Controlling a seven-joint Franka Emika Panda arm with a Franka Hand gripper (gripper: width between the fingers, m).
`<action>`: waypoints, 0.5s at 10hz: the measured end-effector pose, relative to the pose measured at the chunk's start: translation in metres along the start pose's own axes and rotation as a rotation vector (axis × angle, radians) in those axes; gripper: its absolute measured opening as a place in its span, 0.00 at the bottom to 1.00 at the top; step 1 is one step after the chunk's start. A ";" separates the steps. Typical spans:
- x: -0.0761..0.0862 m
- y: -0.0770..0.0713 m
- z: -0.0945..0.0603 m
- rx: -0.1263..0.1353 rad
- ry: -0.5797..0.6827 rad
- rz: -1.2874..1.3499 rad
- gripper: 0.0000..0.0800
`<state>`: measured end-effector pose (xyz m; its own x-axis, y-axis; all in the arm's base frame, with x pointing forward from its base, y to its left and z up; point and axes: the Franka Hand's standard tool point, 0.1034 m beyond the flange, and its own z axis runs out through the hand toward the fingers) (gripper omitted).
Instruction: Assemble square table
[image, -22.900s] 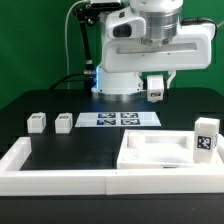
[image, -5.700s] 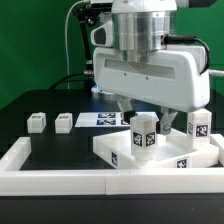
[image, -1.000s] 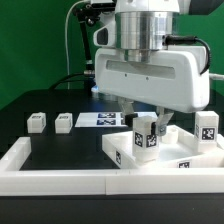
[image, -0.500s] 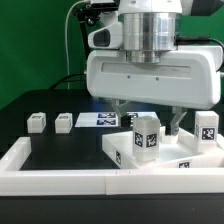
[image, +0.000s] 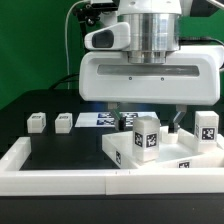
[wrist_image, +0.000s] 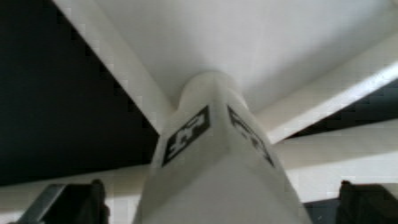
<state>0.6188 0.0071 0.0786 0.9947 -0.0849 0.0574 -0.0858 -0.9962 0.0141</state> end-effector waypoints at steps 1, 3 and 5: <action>0.000 0.000 0.000 -0.001 0.000 -0.044 0.81; 0.001 -0.004 0.001 0.000 0.008 -0.183 0.81; 0.003 -0.005 -0.002 -0.006 0.011 -0.377 0.81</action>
Offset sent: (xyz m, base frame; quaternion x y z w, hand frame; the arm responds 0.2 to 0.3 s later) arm 0.0011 0.0142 0.0063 0.0040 -0.0080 -0.2249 0.9743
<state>0.6217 0.0121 0.0807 0.9558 0.2884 0.0578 0.2863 -0.9572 0.0425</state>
